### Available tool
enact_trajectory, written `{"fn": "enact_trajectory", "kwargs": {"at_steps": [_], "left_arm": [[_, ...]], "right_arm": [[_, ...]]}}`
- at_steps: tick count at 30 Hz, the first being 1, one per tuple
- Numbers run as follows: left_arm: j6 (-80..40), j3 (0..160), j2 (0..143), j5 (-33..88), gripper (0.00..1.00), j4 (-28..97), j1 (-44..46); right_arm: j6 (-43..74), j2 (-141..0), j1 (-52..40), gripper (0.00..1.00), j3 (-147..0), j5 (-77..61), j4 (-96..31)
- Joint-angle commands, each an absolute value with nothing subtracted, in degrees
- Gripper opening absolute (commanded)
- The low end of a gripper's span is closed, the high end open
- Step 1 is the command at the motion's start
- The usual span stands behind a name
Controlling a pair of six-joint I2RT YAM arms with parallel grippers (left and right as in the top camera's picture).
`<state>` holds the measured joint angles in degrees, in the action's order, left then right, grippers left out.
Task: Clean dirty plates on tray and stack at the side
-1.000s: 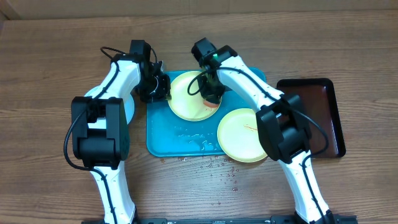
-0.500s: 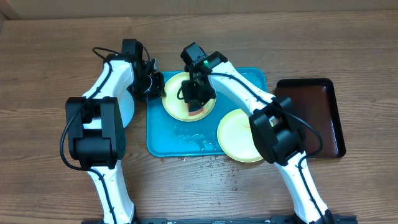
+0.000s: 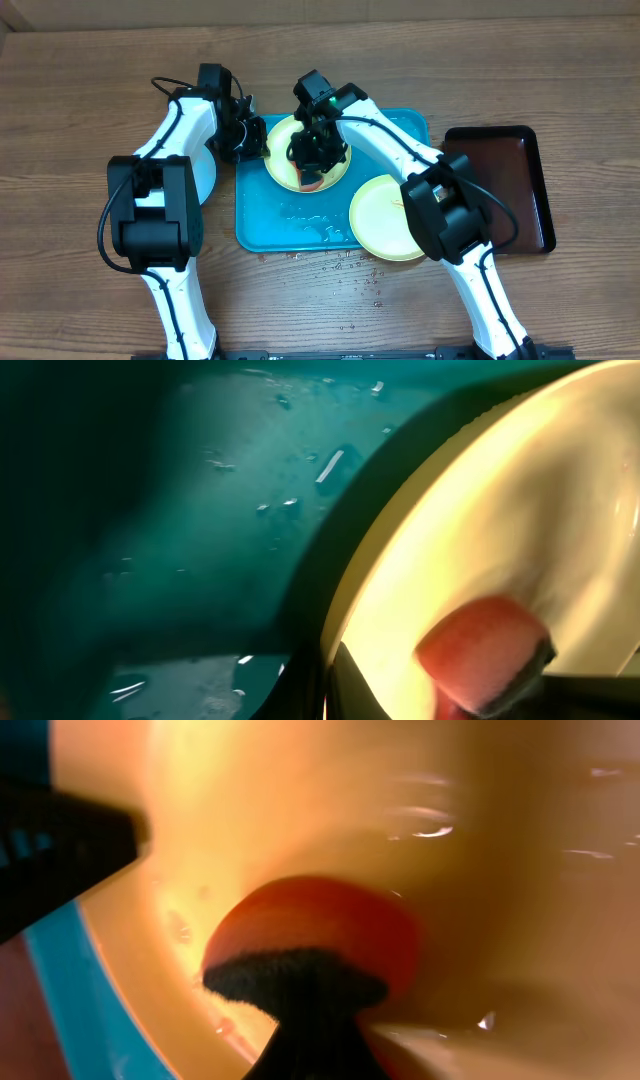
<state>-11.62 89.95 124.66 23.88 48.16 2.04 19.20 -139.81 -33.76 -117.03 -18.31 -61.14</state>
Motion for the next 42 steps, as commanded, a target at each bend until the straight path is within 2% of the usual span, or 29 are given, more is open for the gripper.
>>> {"fn": "enact_trajectory", "kwargs": {"at_steps": [1, 11, 17, 20, 30, 37, 42], "left_arm": [[-12.4, 90.0, 125.3, 25.5, 0.04, 47.7, 1.8], [-12.2, 90.0, 125.3, 25.0, 0.04, 47.7, 1.8], [-12.2, 90.0, 125.3, 25.0, 0.04, 47.7, 1.8], [-12.2, 90.0, 125.3, 25.0, 0.04, 47.7, 1.8], [-12.0, 90.0, 125.3, 25.1, 0.04, 47.9, 1.8], [-12.0, 90.0, 125.3, 25.1, 0.04, 48.0, 1.9], [-12.0, 90.0, 125.3, 25.1, 0.04, 48.0, 1.9]], "right_arm": [[17.8, -141.1, -31.2, 0.04, -118.0, -4.2, -62.6], [17.7, -141.1, -31.8, 0.04, -120.4, 18.3, -64.4], [17.3, -141.1, -33.3, 0.04, -120.4, 20.9, -61.7], [17.3, -141.1, -33.8, 0.04, -120.4, 16.5, -59.0], [17.3, -141.1, -34.0, 0.04, -120.4, -20.1, -50.8], [14.3, -141.1, -34.4, 0.04, -120.4, -27.4, -55.5], [10.8, -141.1, -33.5, 0.04, -120.4, -25.5, -62.8]]}}
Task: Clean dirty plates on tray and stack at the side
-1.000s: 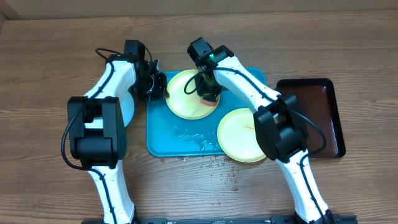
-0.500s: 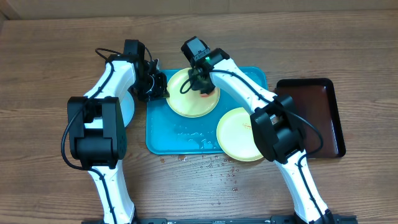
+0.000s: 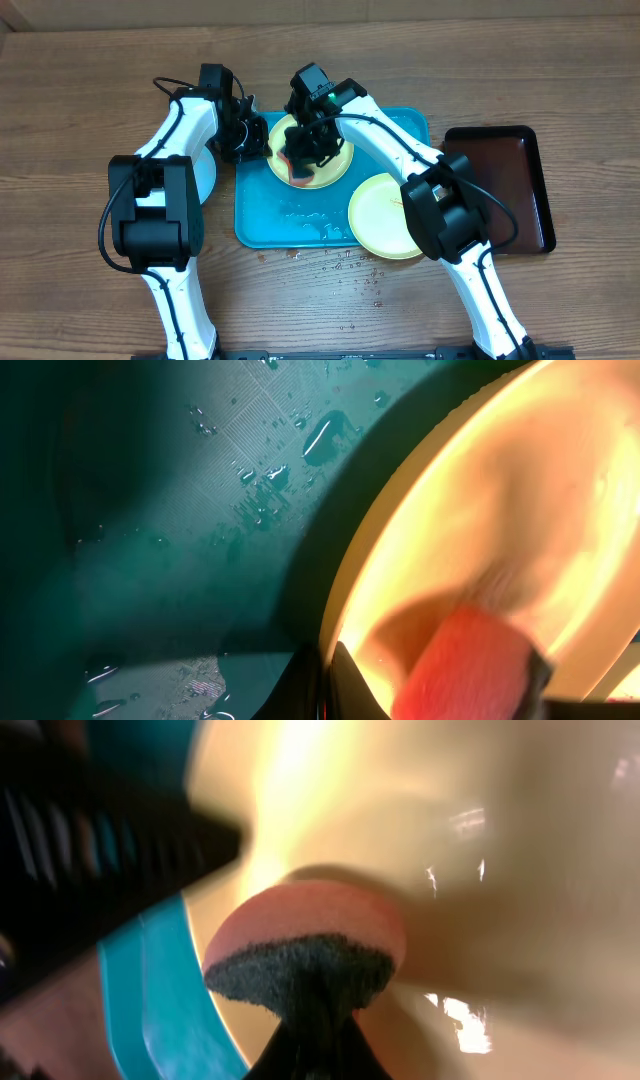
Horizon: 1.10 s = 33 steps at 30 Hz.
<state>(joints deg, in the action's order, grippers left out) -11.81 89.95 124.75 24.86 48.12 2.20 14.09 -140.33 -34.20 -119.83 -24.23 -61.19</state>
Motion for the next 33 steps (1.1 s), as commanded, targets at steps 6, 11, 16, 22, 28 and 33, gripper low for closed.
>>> {"fn": "enact_trajectory", "kwargs": {"at_steps": [6, 11, 16, 22, 28, 33], "left_arm": [[-11.7, 90.0, 125.3, 25.0, 0.04, 48.2, 1.9], [-11.7, 90.0, 125.3, 24.9, 0.04, 48.1, 1.9], [-11.6, 90.0, 125.3, 23.8, 0.04, 48.2, 1.9], [-11.6, 90.0, 125.3, 22.0, 0.04, 49.1, 1.9], [-11.6, 90.0, 125.3, 22.0, 0.04, 49.2, 1.9], [-11.6, 90.0, 125.3, 22.0, 0.04, 49.2, 1.9]], "right_arm": [[10.6, -141.1, -30.9, 0.04, -120.4, -9.0, -68.5], [10.4, -141.1, -29.3, 0.04, -120.4, 1.3, -68.3], [10.4, -141.1, -29.1, 0.04, -120.4, 8.1, -66.6], [11.1, -141.1, -29.3, 0.04, -120.4, 8.4, -60.2], [11.1, -141.1, -30.6, 0.04, -120.4, -5.6, -54.3], [11.1, -141.1, -32.7, 0.04, -120.3, -16.6, -53.7]]}}
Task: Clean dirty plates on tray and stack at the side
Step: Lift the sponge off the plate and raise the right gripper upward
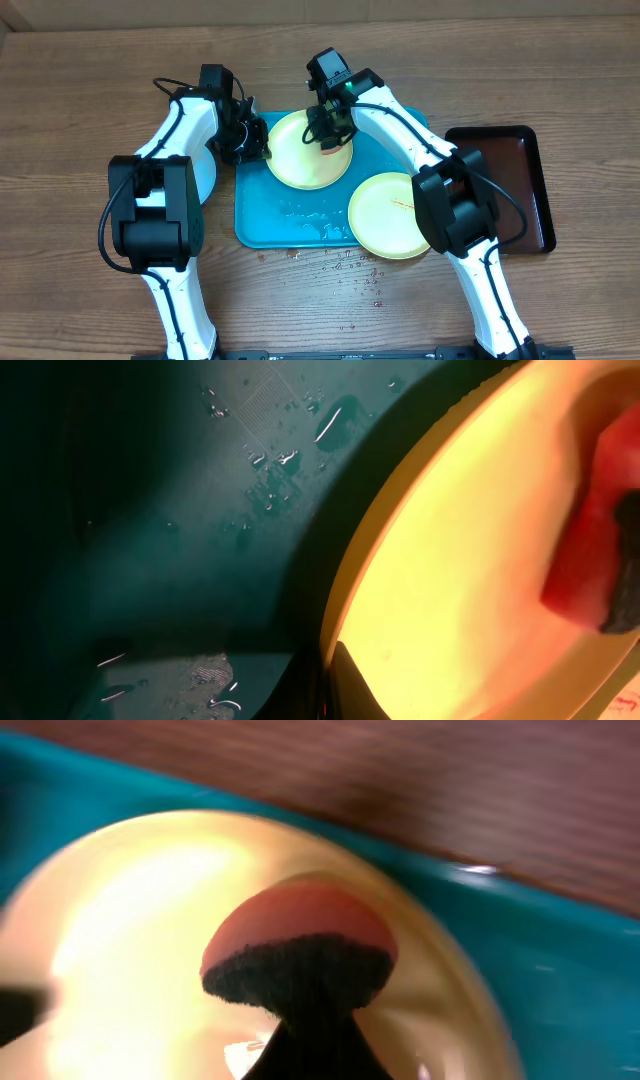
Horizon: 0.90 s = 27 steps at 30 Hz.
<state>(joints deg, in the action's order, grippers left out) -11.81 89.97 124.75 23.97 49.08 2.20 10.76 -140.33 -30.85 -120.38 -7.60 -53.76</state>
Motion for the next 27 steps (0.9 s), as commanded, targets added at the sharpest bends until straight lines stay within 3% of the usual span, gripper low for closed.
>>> {"fn": "enact_trajectory", "kwargs": {"at_steps": [1, 11, 27], "left_arm": [[-11.6, 90.0, 125.3, 22.0, 0.04, 49.2, 1.9], [-11.7, 90.0, 125.3, 22.0, 0.04, 49.2, 1.9], [-7.2, 91.0, 114.8, 13.8, 0.04, 51.8, 2.3]], "right_arm": [[11.1, -141.1, -33.3, 0.04, -120.3, -18.0, -54.3], [11.1, -141.1, -36.7, 0.04, -120.3, -19.2, -64.6], [16.8, -126.9, -25.2, 0.04, -124.7, -9.9, -71.0]]}}
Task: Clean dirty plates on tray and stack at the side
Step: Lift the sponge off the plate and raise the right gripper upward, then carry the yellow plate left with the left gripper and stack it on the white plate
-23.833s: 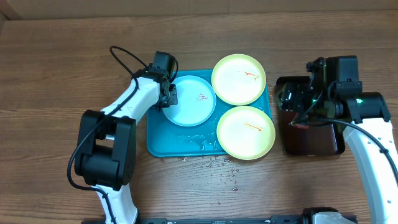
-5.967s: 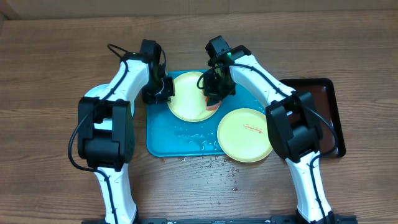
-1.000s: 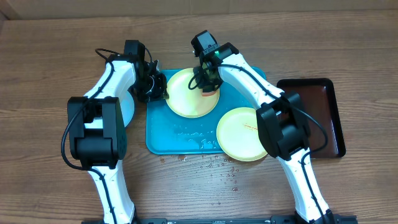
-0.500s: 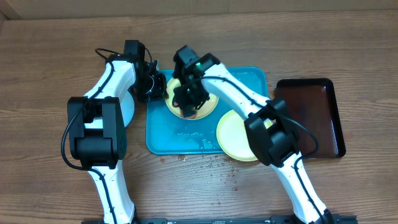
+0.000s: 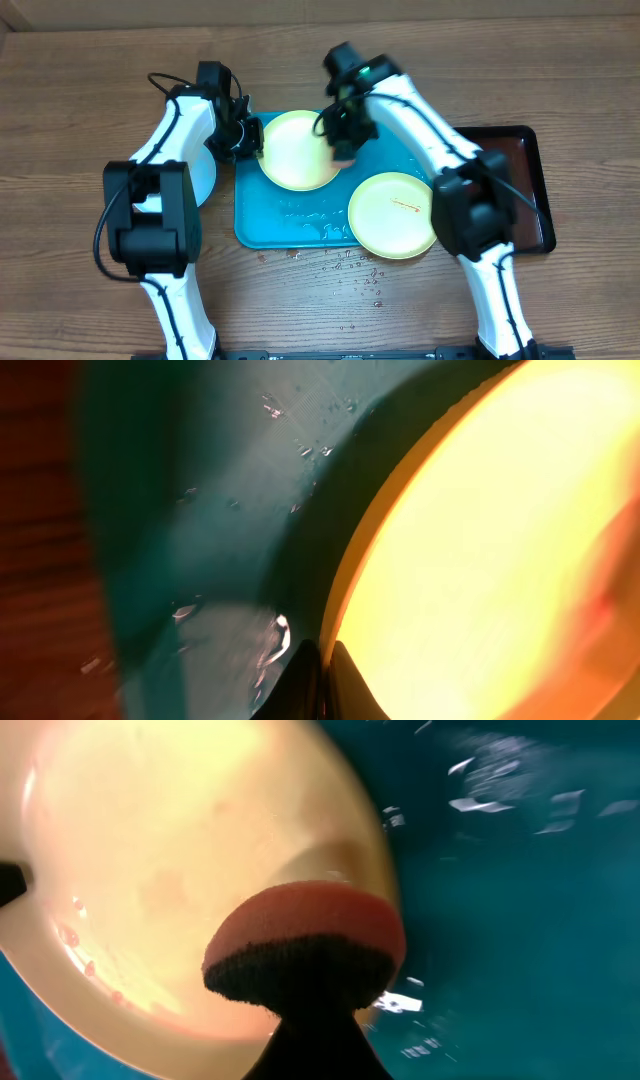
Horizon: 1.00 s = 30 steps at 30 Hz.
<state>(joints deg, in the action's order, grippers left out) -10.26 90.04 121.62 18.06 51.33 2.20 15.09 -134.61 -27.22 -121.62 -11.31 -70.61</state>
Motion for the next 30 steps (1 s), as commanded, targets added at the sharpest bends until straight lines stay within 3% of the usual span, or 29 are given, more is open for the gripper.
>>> {"fn": "enact_trajectory", "kwargs": {"at_steps": [1, 9, 30], "left_arm": [[-6.7, 91.0, 113.6, 12.8, 0.04, 52.2, 2.6], [-6.2, 91.0, 104.4, -1.1, 0.04, 54.4, 7.1], [-16.0, 91.0, 99.5, -63.4, 0.04, 56.7, 32.2]], "right_arm": [[16.8, -125.7, -24.1, 0.04, -124.7, -9.9, -71.4], [16.7, -121.9, -18.1, 0.04, -124.7, -9.9, -74.5], [16.3, -121.9, -16.3, 0.04, -124.6, -8.4, -76.4]]}}
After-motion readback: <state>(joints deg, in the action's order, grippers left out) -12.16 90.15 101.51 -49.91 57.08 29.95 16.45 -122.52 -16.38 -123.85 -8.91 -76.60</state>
